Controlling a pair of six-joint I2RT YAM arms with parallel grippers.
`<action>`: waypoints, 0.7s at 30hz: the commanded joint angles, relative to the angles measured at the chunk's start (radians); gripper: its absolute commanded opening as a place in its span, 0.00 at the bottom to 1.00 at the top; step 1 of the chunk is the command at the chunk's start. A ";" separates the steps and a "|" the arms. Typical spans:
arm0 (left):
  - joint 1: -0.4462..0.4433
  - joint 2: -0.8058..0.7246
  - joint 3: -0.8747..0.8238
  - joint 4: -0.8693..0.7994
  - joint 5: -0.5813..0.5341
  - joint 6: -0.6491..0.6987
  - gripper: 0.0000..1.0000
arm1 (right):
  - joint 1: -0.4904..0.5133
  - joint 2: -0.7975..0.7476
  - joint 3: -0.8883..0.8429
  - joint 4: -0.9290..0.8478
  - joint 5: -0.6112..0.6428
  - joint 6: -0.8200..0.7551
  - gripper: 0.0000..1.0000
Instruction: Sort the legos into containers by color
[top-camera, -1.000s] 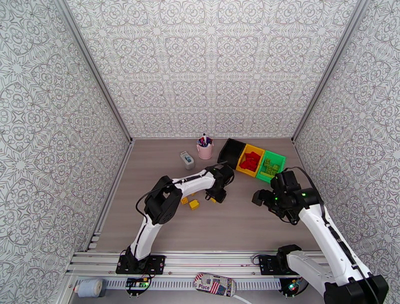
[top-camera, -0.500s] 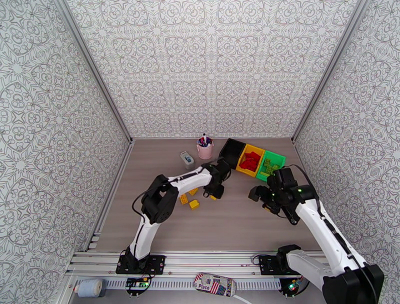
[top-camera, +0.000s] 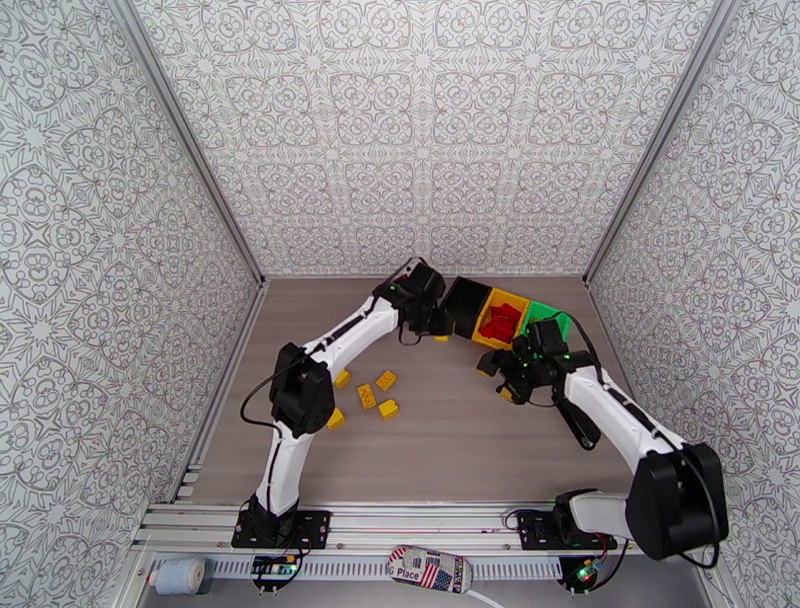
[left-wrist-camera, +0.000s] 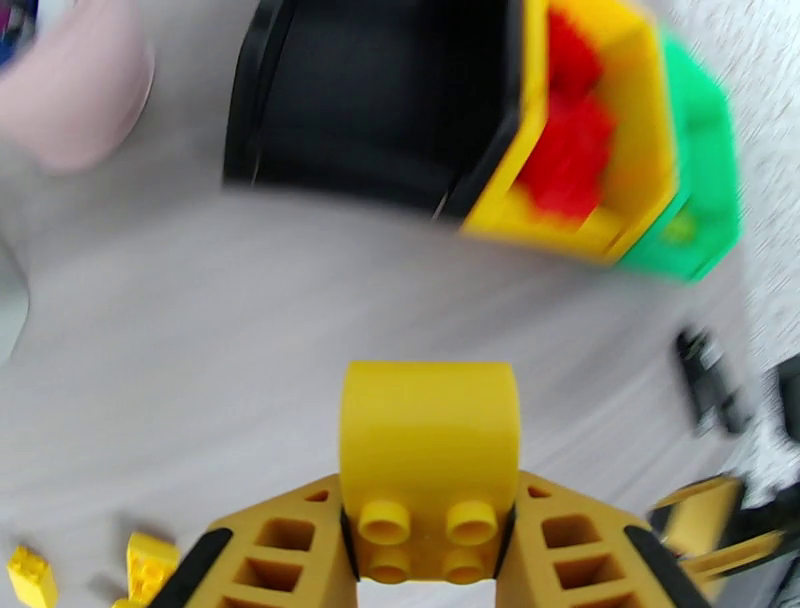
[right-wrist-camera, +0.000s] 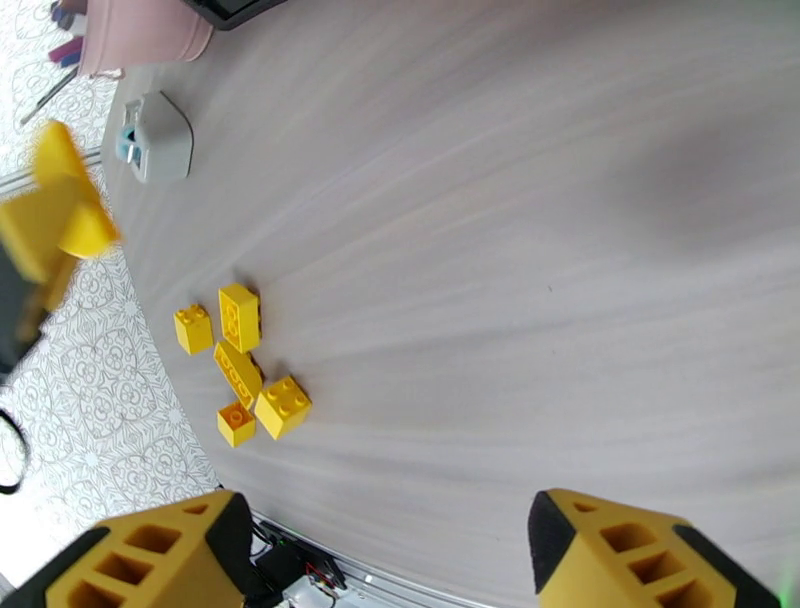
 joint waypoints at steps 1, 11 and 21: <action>0.036 0.099 0.083 0.064 0.062 -0.095 0.31 | 0.009 0.036 0.058 0.026 -0.030 0.010 0.76; 0.078 0.369 0.449 0.164 0.097 -0.235 0.45 | 0.009 0.070 0.111 -0.055 -0.021 -0.025 0.76; 0.074 0.364 0.429 0.271 0.131 -0.266 0.67 | 0.009 0.039 0.098 -0.101 -0.003 -0.067 0.88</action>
